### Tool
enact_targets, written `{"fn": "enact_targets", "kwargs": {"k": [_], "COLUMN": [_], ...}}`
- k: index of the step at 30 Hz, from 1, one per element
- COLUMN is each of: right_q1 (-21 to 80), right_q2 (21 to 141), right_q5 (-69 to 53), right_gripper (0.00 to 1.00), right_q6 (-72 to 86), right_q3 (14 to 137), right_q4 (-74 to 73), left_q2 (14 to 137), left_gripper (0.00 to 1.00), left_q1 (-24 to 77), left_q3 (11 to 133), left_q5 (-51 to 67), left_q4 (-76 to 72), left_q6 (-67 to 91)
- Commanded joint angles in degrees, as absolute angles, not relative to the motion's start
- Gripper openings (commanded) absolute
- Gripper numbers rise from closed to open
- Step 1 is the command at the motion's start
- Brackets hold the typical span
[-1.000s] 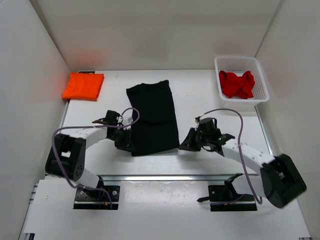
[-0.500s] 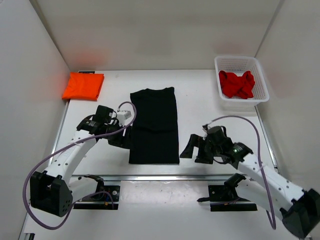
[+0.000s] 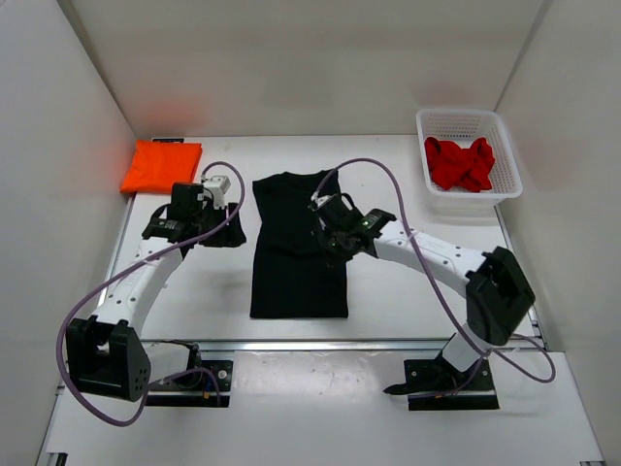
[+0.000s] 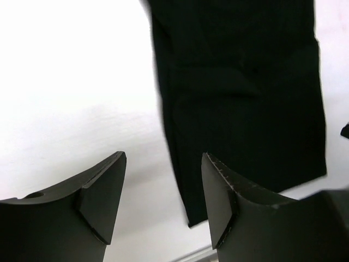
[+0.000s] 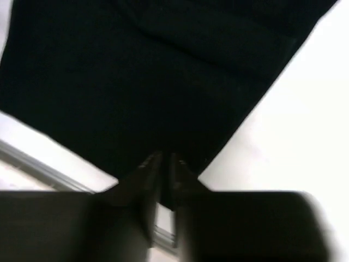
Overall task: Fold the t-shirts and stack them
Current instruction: Fold the folded rectangular tshirt in 1/3 of the way
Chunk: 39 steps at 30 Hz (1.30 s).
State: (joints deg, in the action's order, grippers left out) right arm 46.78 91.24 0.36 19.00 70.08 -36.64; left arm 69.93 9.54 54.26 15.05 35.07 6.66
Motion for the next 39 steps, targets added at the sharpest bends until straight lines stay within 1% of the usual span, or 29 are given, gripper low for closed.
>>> {"fn": "enact_targets", "kwargs": {"k": [1, 4, 6, 7, 14, 18, 23, 26, 28, 30, 31, 33, 34, 36, 37, 39], "right_q1": [48.4, 49.0, 48.3, 48.1, 48.1, 47.0, 46.4, 45.8, 45.1, 44.2, 43.5, 42.5, 42.2, 40.9, 39.5, 35.7], "right_q2": [95.7, 99.0, 101.4, 103.0, 114.9, 119.3, 122.3, 123.9, 124.4, 122.4, 120.3, 115.4, 111.7, 106.8, 104.4, 102.5], "right_q5": [2.8, 0.4, -3.2, -4.4, -1.1, 1.4, 8.3, 12.3, 12.0, 7.5, 3.6, -2.0, -3.8, -4.1, -4.2, -6.1], "right_gripper": [0.00, 0.00, 0.00, 0.00, 0.00, 0.00, 0.00, 0.00, 0.00, 0.00, 0.04, 0.19, 0.21, 0.31, 0.35, 0.35], "right_q6": [16.8, 18.1, 19.5, 20.2, 18.2, 17.6, 16.3, 15.3, 15.1, 14.9, 15.3, 16.7, 18.4, 21.2, 22.2, 24.3], "right_q3": [73.4, 74.3, 75.1, 76.1, 86.1, 90.3, 95.3, 98.2, 101.3, 102.3, 101.9, 95.5, 90.6, 84.6, 82.2, 78.9], "right_q4": [-38.1, -33.9, -31.2, -29.5, -28.1, -28.2, -29.4, -30.2, -31.0, -30.6, -29.5, -24.3, -21.5, -18.6, -18.0, -18.1], "left_q2": [70.2, 71.5, 72.3, 72.7, 74.2, 74.8, 75.4, 75.8, 75.9, 76.6, 77.0, 77.9, 78.7, 80.9, 82.5, 85.0], "left_gripper": [0.68, 0.67, 0.69, 0.67, 0.68, 0.68, 0.68, 0.68, 0.68, 0.68, 0.69, 0.69, 0.68, 0.68, 0.66, 0.63], "left_q1": [7.7, 6.8, 6.1, 6.1, 6.2, 6.5, 6.3, 7.0, 8.0, 8.7, 9.0, 9.7, 9.8, 9.2, 9.1, 8.6], "left_q3": [53.5, 52.6, 52.2, 52.1, 52.7, 52.8, 53.4, 53.5, 53.6, 53.5, 53.3, 53.0, 52.9, 53.3, 53.9, 55.4], "left_q5": [11.8, 11.2, 12.3, 12.0, 11.9, 12.7, 12.7, 16.0, 17.5, 19.1, 20.7, 23.7, 23.6, 24.3, 25.5, 26.8], "left_q4": [31.7, 31.1, 30.7, 30.2, 30.1, 30.1, 29.9, 29.4, 28.9, 27.2, 26.2, 23.2, 21.7, 19.0, 17.3, 16.2], "left_q6": [7.7, 8.3, 8.8, 9.1, 7.7, 7.5, 7.1, 6.1, 4.4, 3.6, 3.3, 3.3, 4.0, 5.9, 6.4, 7.6]}}
